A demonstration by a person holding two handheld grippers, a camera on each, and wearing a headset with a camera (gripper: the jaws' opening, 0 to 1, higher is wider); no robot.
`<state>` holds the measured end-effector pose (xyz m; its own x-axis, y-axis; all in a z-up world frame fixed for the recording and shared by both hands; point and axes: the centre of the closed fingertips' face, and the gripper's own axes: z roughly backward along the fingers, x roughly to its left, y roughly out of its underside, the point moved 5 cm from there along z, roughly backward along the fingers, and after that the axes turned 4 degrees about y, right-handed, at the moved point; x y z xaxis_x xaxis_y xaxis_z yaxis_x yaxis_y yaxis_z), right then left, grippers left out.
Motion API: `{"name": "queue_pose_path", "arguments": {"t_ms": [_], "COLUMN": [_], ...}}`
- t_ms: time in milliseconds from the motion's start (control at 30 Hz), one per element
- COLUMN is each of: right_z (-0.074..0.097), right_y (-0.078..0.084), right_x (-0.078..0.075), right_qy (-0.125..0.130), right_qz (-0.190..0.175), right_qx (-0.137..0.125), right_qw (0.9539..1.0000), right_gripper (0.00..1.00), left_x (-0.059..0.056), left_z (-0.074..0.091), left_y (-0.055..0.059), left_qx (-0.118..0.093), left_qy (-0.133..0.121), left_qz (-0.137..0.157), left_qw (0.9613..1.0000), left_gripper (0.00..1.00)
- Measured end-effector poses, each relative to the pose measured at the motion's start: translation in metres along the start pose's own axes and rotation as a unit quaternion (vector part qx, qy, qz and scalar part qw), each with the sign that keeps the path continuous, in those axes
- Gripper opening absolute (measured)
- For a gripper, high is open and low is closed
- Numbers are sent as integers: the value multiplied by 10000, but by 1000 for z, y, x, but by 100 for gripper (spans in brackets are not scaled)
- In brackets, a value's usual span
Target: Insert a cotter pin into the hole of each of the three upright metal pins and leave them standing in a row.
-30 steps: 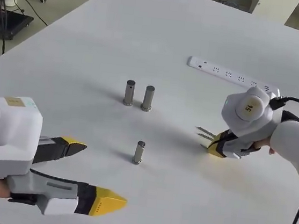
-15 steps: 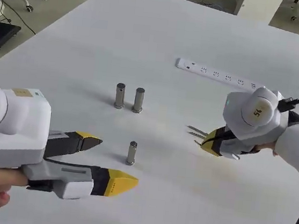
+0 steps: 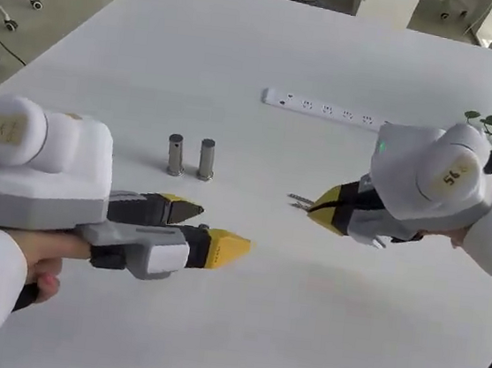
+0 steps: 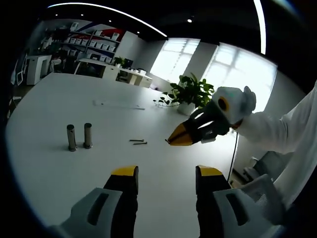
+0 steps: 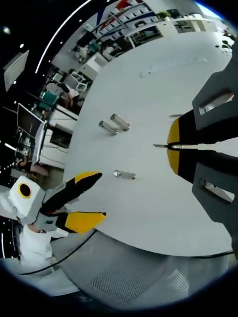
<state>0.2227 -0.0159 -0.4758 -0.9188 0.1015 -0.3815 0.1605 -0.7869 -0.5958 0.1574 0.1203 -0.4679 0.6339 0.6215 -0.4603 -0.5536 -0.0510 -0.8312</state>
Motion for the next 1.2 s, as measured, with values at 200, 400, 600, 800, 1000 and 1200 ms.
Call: {"name": "queue_pose_path", "arguments": {"t_ms": [200,400,600,800,1000,1200], "right_z": [7,15,21,23,22,21], "right_y": [-15,-24,-32,-41,-46,-47], "right_x": [10,19,32,43,44,45], "right_qy": [223,540,582,564,589,581], "right_qz": [322,888,1138,1412,1626,1911], "right_qx": [-234,-263,-264,-306,-298,-197], "right_qw": [9990,9942,9914,9879,9845,9797], "right_gripper": [0,0,0,0,0,0], "left_x": [-4,-9,-17,-21,-20,-21], "left_z": [-15,-24,-32,-32,-30,-29], "left_y": [-6,-7,-4,-4,-3,-1], "left_qx": [-70,-134,-90,-134,-182,-185], "left_qy": [160,333,487,591,599,609], "left_qz": [249,398,388,488,583,640], "left_qw": [9995,9986,9980,9970,9963,9959], "left_gripper": [38,26,22,12,6,2]}}
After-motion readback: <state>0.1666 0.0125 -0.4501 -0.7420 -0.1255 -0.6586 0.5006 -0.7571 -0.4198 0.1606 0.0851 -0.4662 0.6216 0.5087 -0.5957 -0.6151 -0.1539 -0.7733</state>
